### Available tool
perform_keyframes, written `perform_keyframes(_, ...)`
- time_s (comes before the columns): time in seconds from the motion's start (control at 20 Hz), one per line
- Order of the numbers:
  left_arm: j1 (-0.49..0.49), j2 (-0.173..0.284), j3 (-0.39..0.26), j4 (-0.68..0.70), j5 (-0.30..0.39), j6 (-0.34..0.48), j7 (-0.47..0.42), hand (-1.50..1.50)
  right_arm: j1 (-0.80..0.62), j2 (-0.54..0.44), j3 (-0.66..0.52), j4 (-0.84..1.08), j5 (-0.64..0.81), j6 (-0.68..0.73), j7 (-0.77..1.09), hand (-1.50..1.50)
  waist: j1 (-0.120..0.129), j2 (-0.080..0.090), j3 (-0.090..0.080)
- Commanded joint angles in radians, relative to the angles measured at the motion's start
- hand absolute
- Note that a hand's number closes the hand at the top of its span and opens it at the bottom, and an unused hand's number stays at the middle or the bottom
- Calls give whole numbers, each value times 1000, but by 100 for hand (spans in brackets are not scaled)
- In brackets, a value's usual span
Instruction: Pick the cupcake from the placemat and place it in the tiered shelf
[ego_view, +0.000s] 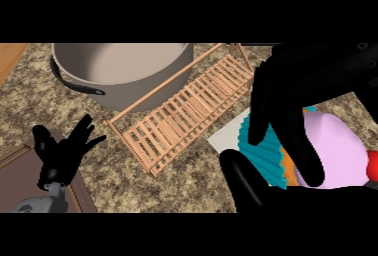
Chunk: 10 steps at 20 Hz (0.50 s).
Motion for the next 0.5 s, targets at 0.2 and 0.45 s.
perform_keyframes(0.2, 0, -18, -7, 42, -15, 4, 15, 0, -333, -102, -114, 359, -94, 52, 21, 150, 1, 9, -3)
perform_keyframes(0.45, 12, -36, -27, 0, -28, 20, 48, 0, -366, -107, -73, 535, -24, 78, -140, 150, 8, 11, -3)
